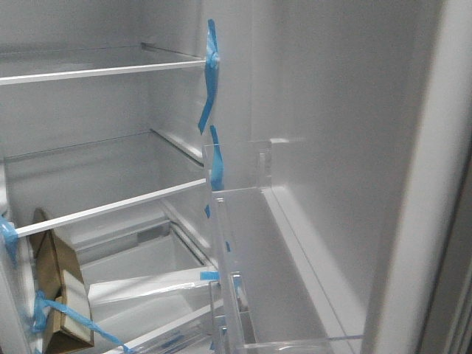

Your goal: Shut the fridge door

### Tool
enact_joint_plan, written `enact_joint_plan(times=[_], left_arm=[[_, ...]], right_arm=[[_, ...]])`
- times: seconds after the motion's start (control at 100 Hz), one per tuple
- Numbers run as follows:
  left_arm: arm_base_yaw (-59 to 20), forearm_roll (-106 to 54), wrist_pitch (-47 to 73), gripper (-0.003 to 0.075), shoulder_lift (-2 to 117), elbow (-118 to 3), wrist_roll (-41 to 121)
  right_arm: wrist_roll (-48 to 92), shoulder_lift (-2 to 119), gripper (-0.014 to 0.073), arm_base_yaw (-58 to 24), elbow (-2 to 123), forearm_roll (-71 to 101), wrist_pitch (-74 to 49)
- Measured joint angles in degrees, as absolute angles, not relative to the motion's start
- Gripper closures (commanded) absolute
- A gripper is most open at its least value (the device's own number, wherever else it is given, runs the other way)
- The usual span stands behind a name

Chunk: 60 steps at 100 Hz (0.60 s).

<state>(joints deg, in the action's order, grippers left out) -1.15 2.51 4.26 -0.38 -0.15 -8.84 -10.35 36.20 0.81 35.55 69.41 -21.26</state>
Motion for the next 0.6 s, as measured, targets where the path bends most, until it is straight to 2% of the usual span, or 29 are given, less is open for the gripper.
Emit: enact_joint_plan(times=[0.31,0.6], left_arm=[[-1.15,2.51,4.26,0.074,-0.38,-0.15,-8.84],[-1.15,2.51,4.26,0.074,-0.38,-0.15,-8.84]], right_arm=[[-10.13,44.23,0.0665,0.56,47.27,63.34,-28.5],[-9.04,51.88,0.0665,-9.58,55.42,57.27,-25.5]])
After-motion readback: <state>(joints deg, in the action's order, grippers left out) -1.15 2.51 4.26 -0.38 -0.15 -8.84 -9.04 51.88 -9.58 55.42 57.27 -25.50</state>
